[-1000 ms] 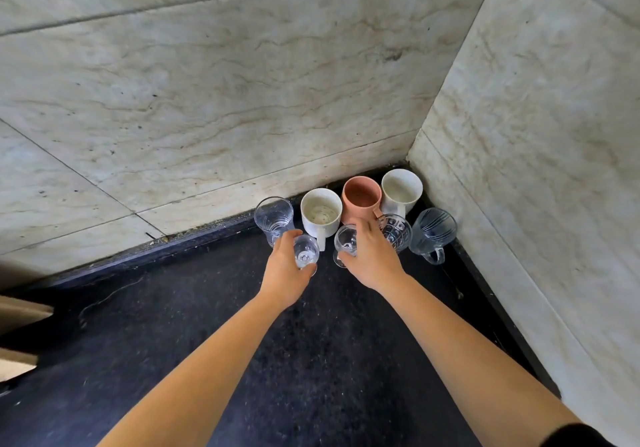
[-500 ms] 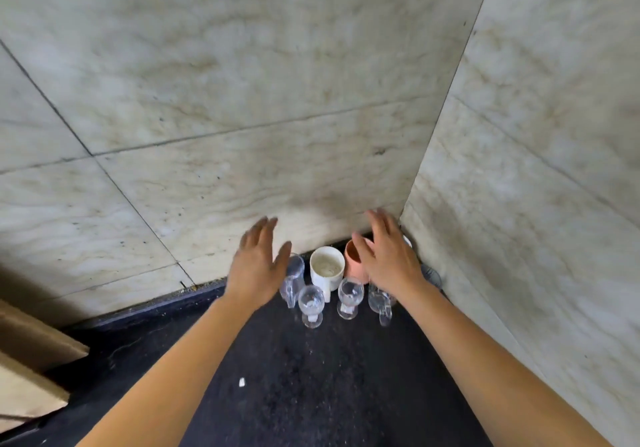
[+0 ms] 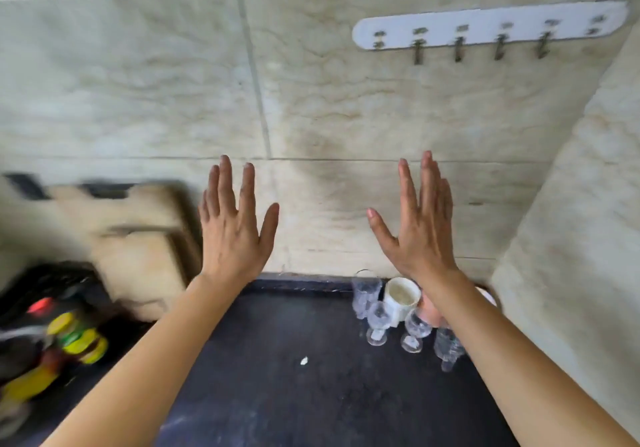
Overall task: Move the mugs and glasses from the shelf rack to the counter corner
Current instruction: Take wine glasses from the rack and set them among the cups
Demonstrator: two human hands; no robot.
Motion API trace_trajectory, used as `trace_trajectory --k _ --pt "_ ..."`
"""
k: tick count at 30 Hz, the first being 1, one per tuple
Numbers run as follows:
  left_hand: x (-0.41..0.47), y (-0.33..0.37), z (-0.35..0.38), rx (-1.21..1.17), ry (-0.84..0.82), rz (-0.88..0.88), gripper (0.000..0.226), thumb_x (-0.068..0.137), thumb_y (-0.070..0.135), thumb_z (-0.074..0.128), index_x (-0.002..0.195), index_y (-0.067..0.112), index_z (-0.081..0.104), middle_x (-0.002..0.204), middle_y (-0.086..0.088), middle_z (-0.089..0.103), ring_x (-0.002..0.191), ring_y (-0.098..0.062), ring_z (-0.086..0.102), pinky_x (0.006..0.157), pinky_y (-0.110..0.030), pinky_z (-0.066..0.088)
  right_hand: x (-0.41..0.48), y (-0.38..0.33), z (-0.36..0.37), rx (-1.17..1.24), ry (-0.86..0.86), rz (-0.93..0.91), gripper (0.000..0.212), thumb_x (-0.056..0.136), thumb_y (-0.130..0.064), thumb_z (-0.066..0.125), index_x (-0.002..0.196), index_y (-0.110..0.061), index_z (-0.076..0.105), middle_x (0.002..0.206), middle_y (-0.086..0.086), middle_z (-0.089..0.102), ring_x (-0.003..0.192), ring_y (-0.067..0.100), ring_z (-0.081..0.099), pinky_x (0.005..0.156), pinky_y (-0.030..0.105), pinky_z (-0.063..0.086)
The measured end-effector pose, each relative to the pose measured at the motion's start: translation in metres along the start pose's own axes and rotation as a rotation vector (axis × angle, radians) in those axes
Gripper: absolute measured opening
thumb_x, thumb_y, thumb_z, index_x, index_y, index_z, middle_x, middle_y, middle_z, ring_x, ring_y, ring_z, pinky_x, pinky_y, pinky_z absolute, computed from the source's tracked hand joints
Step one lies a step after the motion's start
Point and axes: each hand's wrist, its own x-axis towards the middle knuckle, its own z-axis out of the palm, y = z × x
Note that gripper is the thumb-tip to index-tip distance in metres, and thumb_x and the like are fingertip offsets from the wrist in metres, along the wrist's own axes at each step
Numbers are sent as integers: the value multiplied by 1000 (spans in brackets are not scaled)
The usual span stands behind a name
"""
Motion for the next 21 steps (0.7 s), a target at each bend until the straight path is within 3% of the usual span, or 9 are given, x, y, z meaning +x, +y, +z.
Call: trace_trajectory --k 5,9,15,21 --pt "-109 -32 -88 245 -62 -315 70 98 46 42 154 7 25 161 -27 14 149 -43 14 116 -57 21 -40 -82 47 306 -129 -148 85 97 -59 46 161 -14 14 166 27 4 153 45 11 122 58 14" --pt "-200 -48 -187 460 -58 -533 73 97 49 40 155 9 22 163 -23 11 150 -40 10 118 -57 19 -74 -187 56 513 -257 -283 86 96 -60 46 162 -18 12 167 24 2 153 44 10 122 59 13" --pt "-337 -48 -373 741 123 -832 75 96 49 39 156 9 20 164 -21 8 151 -38 8 118 -56 16 -136 -383 -6 805 -351 -626 88 94 -63 45 162 -21 9 168 19 1 155 40 7 123 55 6" --pt "-505 -14 -528 942 259 -1096 75 96 50 39 157 13 17 165 -18 4 151 -37 6 117 -60 17 -259 -569 -101 1062 -382 -938 86 95 -64 45 162 -21 11 170 16 1 156 37 5 121 58 9"
